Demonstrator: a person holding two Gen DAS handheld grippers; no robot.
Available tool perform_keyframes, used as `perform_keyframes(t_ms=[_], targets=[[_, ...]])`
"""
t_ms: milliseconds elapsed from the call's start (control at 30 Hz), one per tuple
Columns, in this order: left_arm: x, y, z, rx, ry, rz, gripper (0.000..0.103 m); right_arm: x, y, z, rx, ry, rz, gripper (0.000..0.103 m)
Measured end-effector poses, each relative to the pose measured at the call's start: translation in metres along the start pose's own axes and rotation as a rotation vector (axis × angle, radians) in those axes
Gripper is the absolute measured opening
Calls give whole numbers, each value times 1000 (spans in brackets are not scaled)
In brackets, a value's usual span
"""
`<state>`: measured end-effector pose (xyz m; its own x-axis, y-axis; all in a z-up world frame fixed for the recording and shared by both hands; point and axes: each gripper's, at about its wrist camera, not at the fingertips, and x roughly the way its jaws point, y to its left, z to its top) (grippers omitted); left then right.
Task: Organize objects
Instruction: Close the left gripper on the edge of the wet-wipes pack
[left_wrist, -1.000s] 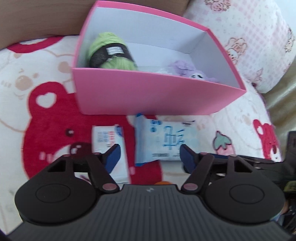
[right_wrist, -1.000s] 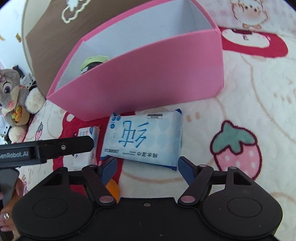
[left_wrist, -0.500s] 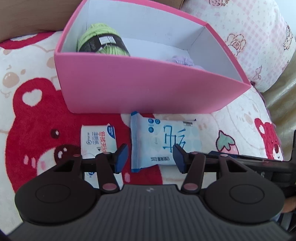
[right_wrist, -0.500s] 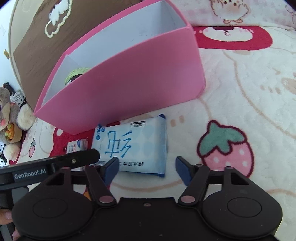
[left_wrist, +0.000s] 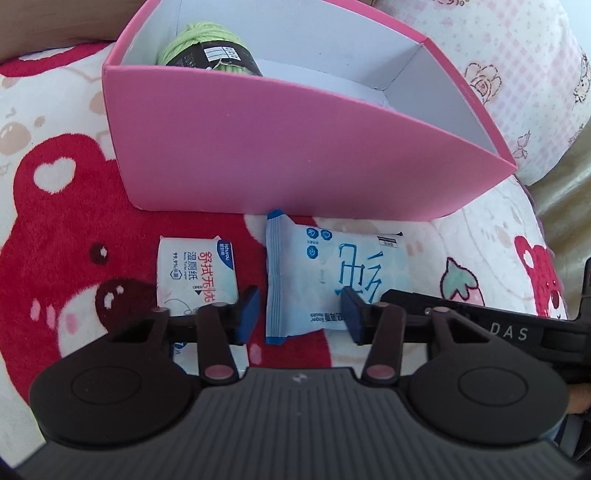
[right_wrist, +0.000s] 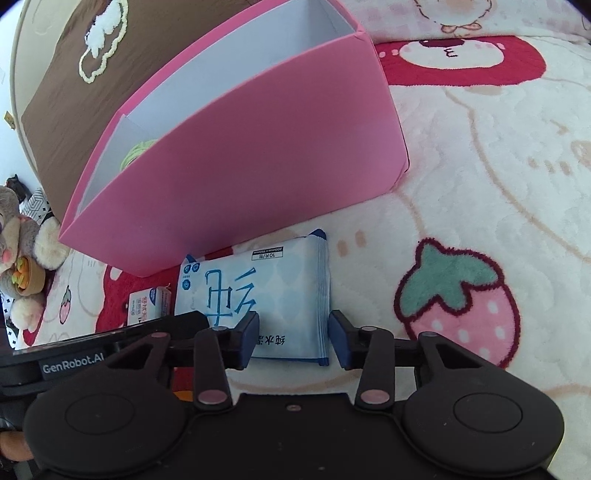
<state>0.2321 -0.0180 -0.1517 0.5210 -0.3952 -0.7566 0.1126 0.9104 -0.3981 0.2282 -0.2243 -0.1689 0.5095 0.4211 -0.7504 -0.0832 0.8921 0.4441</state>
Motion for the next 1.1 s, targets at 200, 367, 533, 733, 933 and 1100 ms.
perform_keyframes(t_ms=[200, 367, 533, 733, 933, 1100], targets=[[2, 5, -2, -83, 23, -66, 30, -2, 9, 1, -70, 23, -14, 43], [-1, -2, -4, -65, 31, -70, 30, -7, 10, 1, -75, 37, -17, 43], [3, -6, -6, -38, 40, -52, 30, -3, 10, 0, -82, 46, -33, 43], [3, -8, -8, -25, 36, -43, 30, 0, 11, 0, -89, 47, -37, 43], [1, -9, -8, -26, 31, -42, 30, -2, 18, -2, -108, 47, -55, 43], [-4, -11, -7, -19, 28, -44, 30, -5, 24, -2, -127, 45, -65, 43]])
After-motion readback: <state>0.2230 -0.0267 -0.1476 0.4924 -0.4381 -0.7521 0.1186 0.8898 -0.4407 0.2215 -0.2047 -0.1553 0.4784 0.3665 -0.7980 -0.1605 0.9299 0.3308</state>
